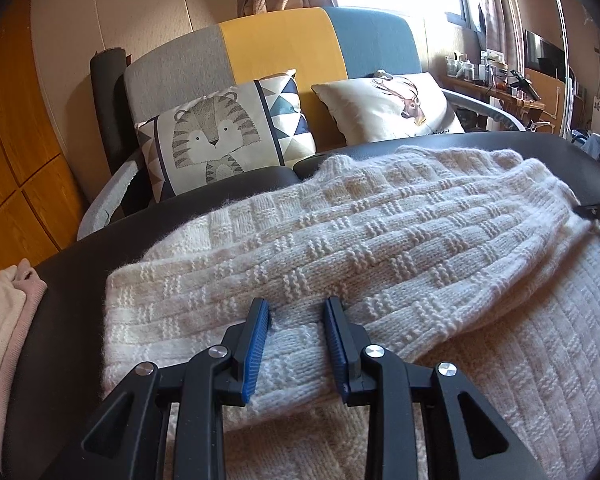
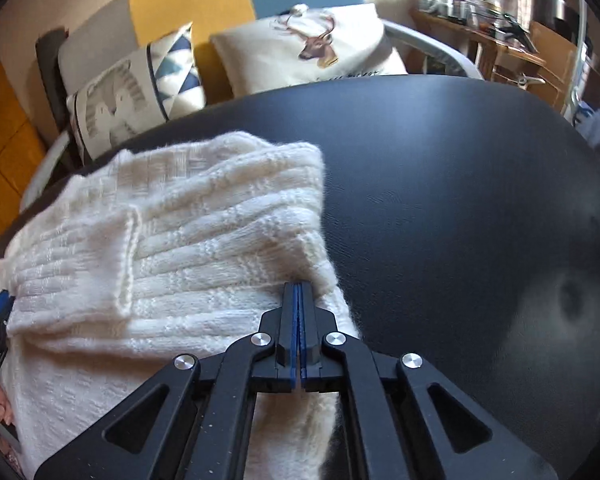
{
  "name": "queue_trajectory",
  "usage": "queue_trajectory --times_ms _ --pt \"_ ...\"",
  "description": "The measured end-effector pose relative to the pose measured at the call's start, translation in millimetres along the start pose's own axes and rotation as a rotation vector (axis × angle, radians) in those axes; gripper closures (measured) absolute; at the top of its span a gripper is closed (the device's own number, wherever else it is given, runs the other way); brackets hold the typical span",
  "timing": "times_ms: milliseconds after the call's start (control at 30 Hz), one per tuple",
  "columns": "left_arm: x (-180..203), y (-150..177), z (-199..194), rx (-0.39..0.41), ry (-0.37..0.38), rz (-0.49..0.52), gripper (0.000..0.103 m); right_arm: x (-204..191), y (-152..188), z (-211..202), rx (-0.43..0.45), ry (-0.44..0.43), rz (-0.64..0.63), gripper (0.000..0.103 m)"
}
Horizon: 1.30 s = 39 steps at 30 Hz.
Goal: Fold clothes
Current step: 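Open the right gripper and move it along the sweater fold, then close the right gripper on the sleeve fold at the sweater middle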
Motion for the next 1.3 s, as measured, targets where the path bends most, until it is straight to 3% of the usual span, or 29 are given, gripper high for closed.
queue_trajectory --times_ms 133,200,267,433,533,633,800,933,1100,1300 --pt "-0.1 -0.1 0.1 0.001 0.000 0.001 0.073 0.2 -7.8 -6.7 -0.011 -0.053 0.046 0.100" --pt "-0.1 -0.1 0.1 0.002 0.000 0.002 0.073 -12.6 -23.3 -24.6 0.071 -0.074 0.018 0.100" --pt "-0.3 0.1 0.2 0.003 0.000 0.002 0.073 -27.0 -40.1 -30.7 0.112 -0.027 -0.050 0.100" --pt "-0.4 0.5 0.3 0.005 0.005 -0.002 0.073 -19.1 -50.7 25.3 -0.070 0.079 -0.059 0.090" --pt "-0.6 0.9 0.3 0.006 0.008 -0.005 0.073 -16.7 -51.9 9.6 -0.020 0.073 0.035 0.090" --pt "0.3 0.7 0.2 0.009 0.000 0.000 0.073 -65.2 -42.5 -18.9 0.057 -0.077 -0.021 0.090" --pt "0.4 -1.1 -3.7 0.006 0.000 0.008 0.073 -176.3 -1.1 -28.1 0.039 -0.297 -0.195 0.090" --pt "-6.1 5.9 -20.0 0.014 0.075 -0.028 0.074 -224.7 26.9 -11.8 -0.013 -0.349 -0.242 0.090" --pt "-25.1 29.3 -36.2 -0.003 0.158 -0.094 0.074 -228.3 31.9 2.0 0.029 -0.309 -0.249 0.090" --pt "-66.1 57.7 -23.9 -0.096 0.277 -0.323 0.074 -233.3 29.7 6.5 0.063 -0.259 -0.265 0.090"
Point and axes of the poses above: each gripper's, at about its wrist camera, not at the fingertips, and z roughly the way its jaws point, x to its right, y to its underside, the point moved 8 cm from there along z, roughly the way its jaws point, and after that the axes turned 9 degrees about -x, right-handed, at the moved point
